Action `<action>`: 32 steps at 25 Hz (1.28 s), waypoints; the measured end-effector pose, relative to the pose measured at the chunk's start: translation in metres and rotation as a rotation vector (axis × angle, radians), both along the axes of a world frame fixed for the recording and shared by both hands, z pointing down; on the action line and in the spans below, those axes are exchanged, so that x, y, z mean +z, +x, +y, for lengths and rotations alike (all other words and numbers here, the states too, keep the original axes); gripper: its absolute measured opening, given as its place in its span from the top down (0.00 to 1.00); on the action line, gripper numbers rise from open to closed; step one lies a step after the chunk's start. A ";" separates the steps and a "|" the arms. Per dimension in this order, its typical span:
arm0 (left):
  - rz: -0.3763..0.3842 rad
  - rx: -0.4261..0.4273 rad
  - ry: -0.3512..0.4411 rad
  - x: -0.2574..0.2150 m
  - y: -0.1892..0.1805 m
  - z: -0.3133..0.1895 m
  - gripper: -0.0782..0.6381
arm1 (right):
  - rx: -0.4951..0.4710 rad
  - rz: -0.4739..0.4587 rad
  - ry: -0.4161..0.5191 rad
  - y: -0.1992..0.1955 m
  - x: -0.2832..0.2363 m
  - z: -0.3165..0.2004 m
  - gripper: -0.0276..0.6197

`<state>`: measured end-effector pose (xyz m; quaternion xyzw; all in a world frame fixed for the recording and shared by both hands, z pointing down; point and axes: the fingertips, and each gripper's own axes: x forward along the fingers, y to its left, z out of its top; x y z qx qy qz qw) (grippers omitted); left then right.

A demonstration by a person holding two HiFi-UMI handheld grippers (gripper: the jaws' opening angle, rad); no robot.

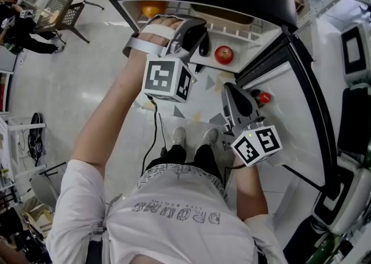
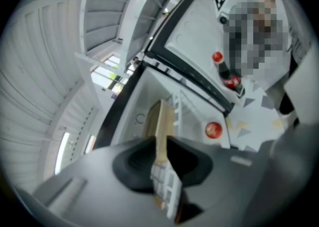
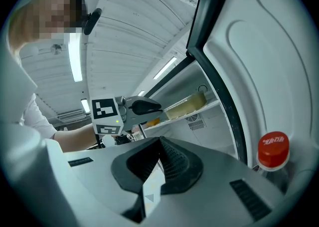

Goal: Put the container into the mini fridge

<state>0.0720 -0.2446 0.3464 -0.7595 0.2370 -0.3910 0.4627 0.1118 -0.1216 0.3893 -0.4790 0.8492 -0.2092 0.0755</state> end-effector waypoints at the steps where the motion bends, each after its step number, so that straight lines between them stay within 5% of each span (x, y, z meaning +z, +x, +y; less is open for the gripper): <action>1: 0.019 0.000 -0.008 -0.002 -0.002 0.002 0.79 | 0.003 0.003 0.001 -0.001 -0.001 0.001 0.95; 32: 0.568 0.007 -0.301 -0.028 -0.076 0.045 0.86 | 0.103 0.131 0.054 -0.035 -0.032 0.006 0.95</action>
